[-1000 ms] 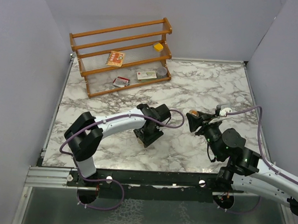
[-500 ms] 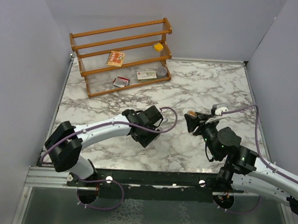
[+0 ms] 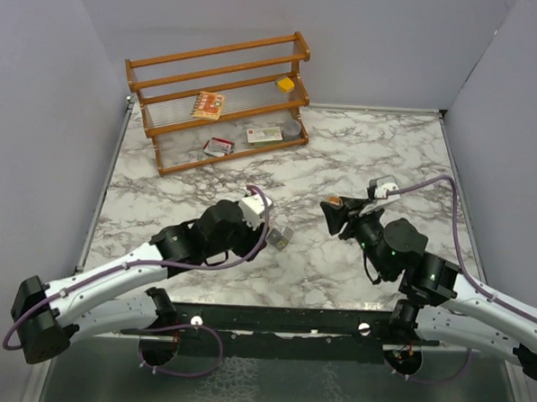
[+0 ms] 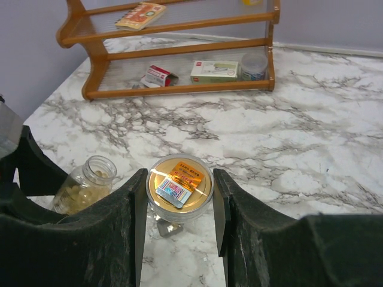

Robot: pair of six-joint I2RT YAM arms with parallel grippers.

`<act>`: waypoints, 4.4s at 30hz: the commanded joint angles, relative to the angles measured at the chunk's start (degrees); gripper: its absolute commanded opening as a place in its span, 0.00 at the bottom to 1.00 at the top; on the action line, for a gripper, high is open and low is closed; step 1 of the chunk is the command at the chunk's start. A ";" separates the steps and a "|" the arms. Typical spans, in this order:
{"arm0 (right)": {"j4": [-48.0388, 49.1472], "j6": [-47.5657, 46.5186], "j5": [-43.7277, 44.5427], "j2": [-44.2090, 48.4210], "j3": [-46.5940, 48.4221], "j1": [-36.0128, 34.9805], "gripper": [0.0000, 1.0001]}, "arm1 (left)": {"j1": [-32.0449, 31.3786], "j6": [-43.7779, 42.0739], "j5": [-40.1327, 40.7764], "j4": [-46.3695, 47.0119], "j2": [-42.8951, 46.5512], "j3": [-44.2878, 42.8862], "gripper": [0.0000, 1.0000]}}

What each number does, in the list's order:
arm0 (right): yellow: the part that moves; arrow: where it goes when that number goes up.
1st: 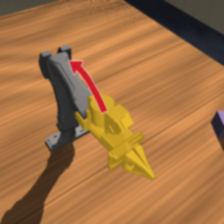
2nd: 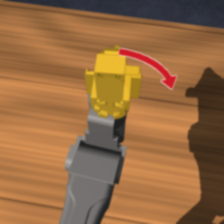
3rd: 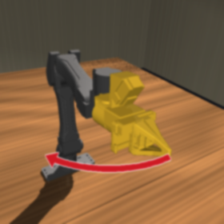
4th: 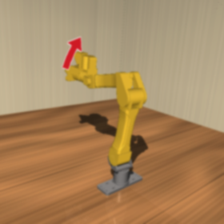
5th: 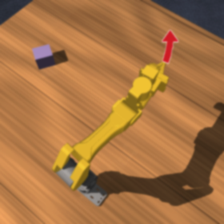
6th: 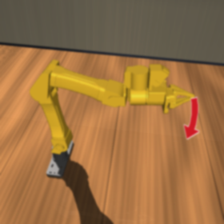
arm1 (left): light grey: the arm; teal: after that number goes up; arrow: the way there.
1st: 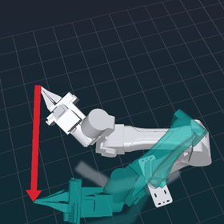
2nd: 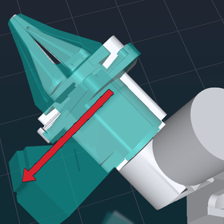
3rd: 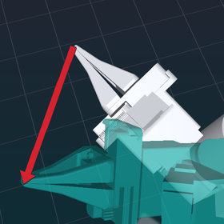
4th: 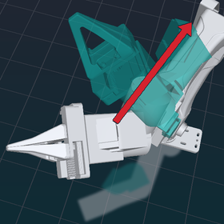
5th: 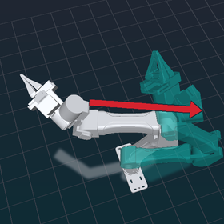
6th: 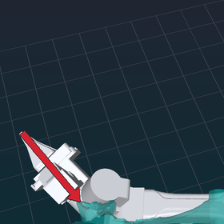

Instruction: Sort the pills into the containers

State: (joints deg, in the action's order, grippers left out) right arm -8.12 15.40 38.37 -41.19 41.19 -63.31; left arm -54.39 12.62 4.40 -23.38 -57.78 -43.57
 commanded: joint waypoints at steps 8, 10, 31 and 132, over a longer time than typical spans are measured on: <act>3.56 -5.07 -20.72 -2.21 9.63 -0.05 0.02 | -0.11 0.47 -3.82 24.14 28.86 14.06 0.00; 4.69 -5.24 -25.27 -2.51 10.34 -0.06 0.02 | -0.10 0.91 -6.79 28.32 32.43 16.99 0.00; 13.48 -8.39 -64.38 -10.57 13.69 -0.02 0.02 | -0.20 3.90 -34.77 58.42 33.10 28.07 0.00; -0.26 -10.41 -58.94 -13.44 9.64 -0.04 0.02 | -0.96 -1.89 -24.64 52.03 28.48 16.38 0.00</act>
State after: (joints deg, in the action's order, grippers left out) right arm 1.65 5.72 -23.40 -52.86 52.12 -63.24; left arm -55.24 12.67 -28.36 23.59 -31.46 -22.79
